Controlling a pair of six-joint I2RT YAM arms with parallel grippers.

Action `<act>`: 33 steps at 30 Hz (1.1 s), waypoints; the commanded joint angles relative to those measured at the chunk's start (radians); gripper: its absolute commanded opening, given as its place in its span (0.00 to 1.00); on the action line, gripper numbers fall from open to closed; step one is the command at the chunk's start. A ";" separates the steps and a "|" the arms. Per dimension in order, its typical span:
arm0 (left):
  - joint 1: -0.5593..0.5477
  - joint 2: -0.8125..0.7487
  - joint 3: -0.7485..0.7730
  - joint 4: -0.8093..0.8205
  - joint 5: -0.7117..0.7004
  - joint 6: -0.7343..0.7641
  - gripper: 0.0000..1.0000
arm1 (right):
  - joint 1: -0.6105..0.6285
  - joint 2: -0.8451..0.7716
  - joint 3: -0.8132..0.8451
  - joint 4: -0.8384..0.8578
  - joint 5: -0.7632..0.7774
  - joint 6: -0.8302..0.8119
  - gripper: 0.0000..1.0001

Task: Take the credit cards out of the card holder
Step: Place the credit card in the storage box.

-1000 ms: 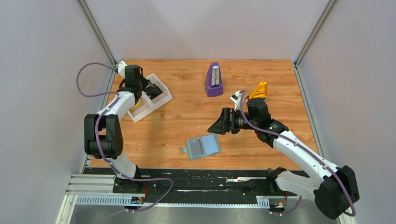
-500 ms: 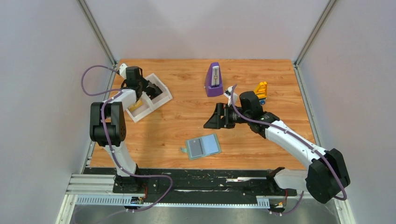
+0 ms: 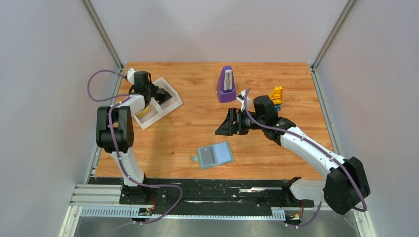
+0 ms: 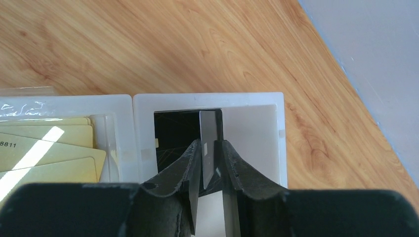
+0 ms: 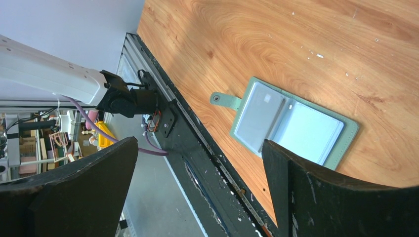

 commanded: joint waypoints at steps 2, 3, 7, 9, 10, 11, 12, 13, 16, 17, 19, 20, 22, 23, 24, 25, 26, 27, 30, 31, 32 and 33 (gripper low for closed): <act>0.009 -0.012 0.051 0.018 -0.023 0.028 0.32 | -0.006 -0.013 0.028 0.024 -0.009 -0.015 1.00; 0.010 -0.014 0.059 0.007 -0.024 0.031 0.33 | -0.006 -0.014 0.028 0.025 -0.009 -0.015 1.00; 0.010 -0.021 0.089 -0.038 -0.034 0.044 0.39 | -0.008 -0.016 0.026 0.023 -0.010 -0.013 1.00; 0.010 -0.027 0.104 -0.060 -0.045 0.050 0.42 | -0.008 -0.019 0.024 0.022 -0.009 -0.010 1.00; 0.010 -0.031 0.109 -0.068 -0.048 0.055 0.45 | -0.008 -0.020 0.022 0.019 -0.009 -0.009 1.00; 0.010 -0.034 0.120 -0.083 -0.050 0.057 0.46 | -0.008 -0.021 0.020 0.019 -0.008 -0.006 1.00; 0.011 -0.040 0.125 -0.092 -0.049 0.064 0.47 | -0.008 -0.022 0.017 0.019 -0.006 -0.004 1.00; 0.010 -0.043 0.137 -0.107 -0.047 0.067 0.48 | -0.009 -0.021 0.015 0.018 -0.005 -0.002 1.00; 0.010 -0.066 0.161 -0.164 -0.034 0.098 0.50 | -0.009 -0.010 0.014 0.012 -0.010 0.003 1.00; 0.010 -0.073 0.179 -0.181 -0.023 0.106 0.50 | -0.009 -0.005 0.015 0.011 -0.012 0.006 1.00; 0.009 -0.090 0.214 -0.240 0.010 0.136 0.50 | -0.009 0.015 0.018 0.010 -0.011 0.017 1.00; 0.008 -0.102 0.238 -0.286 0.025 0.158 0.51 | -0.009 0.023 0.019 0.008 -0.011 0.025 1.00; 0.008 -0.124 0.275 -0.361 0.077 0.196 0.51 | -0.009 0.038 0.015 0.005 -0.003 0.040 1.00; 0.008 -0.132 0.285 -0.390 0.108 0.208 0.52 | -0.009 0.046 0.012 0.004 0.004 0.050 1.00; 0.009 -0.149 0.298 -0.438 0.123 0.224 0.53 | -0.010 0.054 0.010 0.001 0.008 0.057 1.00; 0.009 -0.160 0.303 -0.462 0.151 0.233 0.53 | -0.009 0.062 0.010 -0.003 0.009 0.059 1.00; 0.008 -0.181 0.308 -0.507 0.181 0.250 0.54 | -0.009 0.069 0.010 -0.009 0.009 0.063 1.00; 0.009 -0.193 0.308 -0.528 0.208 0.262 0.54 | -0.009 0.075 0.010 -0.015 0.009 0.064 0.99; 0.007 -0.255 0.278 -0.623 0.279 0.277 0.55 | -0.009 0.085 0.006 -0.030 0.008 0.070 0.99; 0.006 -0.269 0.266 -0.637 0.314 0.286 0.55 | -0.009 0.085 0.004 -0.033 0.009 0.074 0.98; 0.005 -0.299 0.234 -0.659 0.330 0.289 0.55 | -0.009 0.083 0.002 -0.034 0.010 0.078 0.98; 0.000 -0.334 0.216 -0.668 0.365 0.298 0.55 | -0.010 0.080 -0.002 -0.035 0.013 0.081 0.97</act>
